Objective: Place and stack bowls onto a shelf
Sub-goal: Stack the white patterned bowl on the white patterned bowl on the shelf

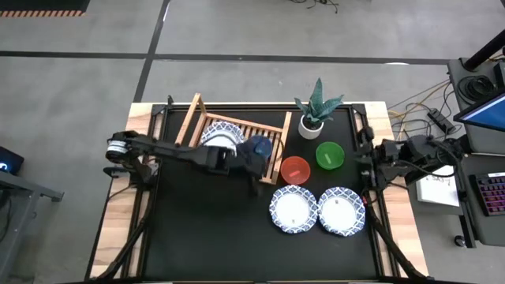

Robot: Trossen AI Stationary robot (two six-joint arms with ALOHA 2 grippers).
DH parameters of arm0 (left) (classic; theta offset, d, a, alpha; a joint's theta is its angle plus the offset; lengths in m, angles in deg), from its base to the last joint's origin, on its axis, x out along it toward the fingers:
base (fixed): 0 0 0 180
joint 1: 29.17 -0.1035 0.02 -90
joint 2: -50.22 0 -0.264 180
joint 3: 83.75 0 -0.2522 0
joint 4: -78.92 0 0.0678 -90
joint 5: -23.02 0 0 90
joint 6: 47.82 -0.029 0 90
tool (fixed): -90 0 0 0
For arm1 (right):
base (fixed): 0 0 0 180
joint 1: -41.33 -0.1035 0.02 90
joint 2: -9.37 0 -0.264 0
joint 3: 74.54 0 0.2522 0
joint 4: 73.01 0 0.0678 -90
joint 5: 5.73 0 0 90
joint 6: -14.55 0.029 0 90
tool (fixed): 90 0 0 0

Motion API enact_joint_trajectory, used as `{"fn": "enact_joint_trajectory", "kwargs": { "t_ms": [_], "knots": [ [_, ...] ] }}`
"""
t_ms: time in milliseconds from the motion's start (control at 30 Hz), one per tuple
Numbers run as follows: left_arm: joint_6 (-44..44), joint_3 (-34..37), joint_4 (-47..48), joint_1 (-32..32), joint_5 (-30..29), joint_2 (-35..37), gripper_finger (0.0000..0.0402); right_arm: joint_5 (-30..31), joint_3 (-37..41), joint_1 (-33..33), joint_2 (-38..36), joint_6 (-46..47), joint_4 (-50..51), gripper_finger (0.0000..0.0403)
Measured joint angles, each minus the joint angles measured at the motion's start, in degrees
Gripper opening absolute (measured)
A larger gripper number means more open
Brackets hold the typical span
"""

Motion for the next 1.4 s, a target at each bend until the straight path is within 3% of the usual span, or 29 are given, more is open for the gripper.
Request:
{"fn": "enact_joint_trajectory", "kwargs": {
  "t_ms": [133,367,567,1133,1400],
  "knots": [
    [-0.54,0.0,-1.64,4.43,-0.04,0.03,0.0036,-6.49,3.08,-0.02,-0.07,3.91,-3.24,0.0009],
    [-0.53,0.0,-7.7,10.34,-0.06,-0.51,0.0036,-6.59,7.49,-0.02,-0.14,2.29,-11.16,0.0009],
    [-0.41,0.0,-14.07,13.7,-0.04,-2.04,0.0036,-6.6,7.94,0.0,-1.12,0.71,-11.94,0.0009],
    [-2.19,0.0,-26.77,14.95,-0.04,-6.85,0.0036,-6.6,8.59,0.0,-4.92,0.79,-11.14,0.0009],
    [-2.51,0.0,-27.18,14.88,-0.04,-6.9,0.0036,-6.61,9.74,0.0,-4.94,1.27,-9.87,0.0009]
  ]
}}
